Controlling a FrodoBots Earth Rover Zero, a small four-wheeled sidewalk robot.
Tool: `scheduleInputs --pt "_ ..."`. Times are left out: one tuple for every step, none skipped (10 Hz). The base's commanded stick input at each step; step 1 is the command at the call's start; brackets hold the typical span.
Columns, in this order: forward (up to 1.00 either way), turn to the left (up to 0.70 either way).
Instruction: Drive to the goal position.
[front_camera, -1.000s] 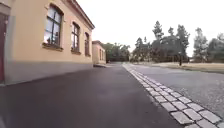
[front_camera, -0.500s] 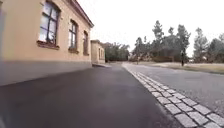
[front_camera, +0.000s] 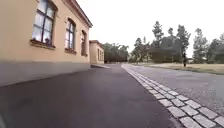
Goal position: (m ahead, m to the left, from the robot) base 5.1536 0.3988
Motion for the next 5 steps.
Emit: scheduleInputs --pt "0.70 -0.10" --pt "0.70 -0.09" --pt "0.70 0.00" --pt "0.70 0.00" --pt "0.70 0.00"
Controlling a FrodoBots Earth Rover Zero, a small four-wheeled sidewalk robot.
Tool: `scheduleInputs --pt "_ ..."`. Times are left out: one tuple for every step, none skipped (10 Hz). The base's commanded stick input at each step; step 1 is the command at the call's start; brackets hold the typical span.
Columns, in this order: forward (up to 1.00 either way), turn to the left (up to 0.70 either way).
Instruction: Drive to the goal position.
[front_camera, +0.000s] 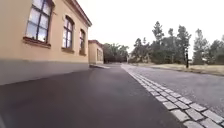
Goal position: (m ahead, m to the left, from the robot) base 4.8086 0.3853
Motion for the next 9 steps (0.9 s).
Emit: scheduleInputs --pt "0.70 0.00" --pt "0.70 0.00" --pt "0.70 0.00" --pt "0.70 0.00" --pt "0.70 0.00" --pt "0.70 0.00" --pt "0.70 0.00" --pt "0.70 0.00" --pt "0.70 0.00"
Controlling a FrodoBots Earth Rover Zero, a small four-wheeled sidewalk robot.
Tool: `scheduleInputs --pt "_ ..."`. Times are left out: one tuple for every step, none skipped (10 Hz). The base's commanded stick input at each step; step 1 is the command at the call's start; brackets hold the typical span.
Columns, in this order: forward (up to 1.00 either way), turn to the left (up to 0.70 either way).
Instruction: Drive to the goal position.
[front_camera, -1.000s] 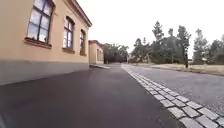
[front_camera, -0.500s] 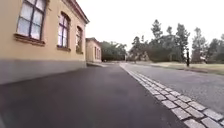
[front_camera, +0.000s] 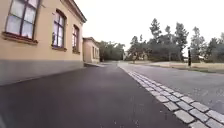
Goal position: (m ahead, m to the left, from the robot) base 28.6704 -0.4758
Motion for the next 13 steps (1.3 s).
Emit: scheduleInputs --pt "0.70 0.00" --pt "0.70 0.00" --pt "0.70 0.00" --pt "0.70 0.00" --pt "0.70 0.00" --pt "0.70 0.00" --pt "0.70 0.00" --pt "0.70 0.00" --pt "0.70 0.00" --pt "0.70 0.00" --pt "0.70 0.01" --pt "0.70 0.09" --pt "0.70 0.13"
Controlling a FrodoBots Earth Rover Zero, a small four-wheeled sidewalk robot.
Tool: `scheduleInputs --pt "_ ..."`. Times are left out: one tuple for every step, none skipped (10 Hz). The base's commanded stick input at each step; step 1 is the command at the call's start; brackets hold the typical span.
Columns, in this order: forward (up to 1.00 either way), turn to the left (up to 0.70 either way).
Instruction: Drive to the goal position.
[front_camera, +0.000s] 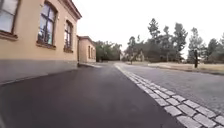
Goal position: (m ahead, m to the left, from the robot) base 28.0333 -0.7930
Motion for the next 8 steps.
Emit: scheduleInputs --pt "0.70 0.11" --pt "0.70 0.00" --pt "0.70 0.00" --pt "0.70 0.00" --pt "0.70 0.00" --pt "0.70 0.00" --pt "0.70 0.00" --pt "0.70 0.00"
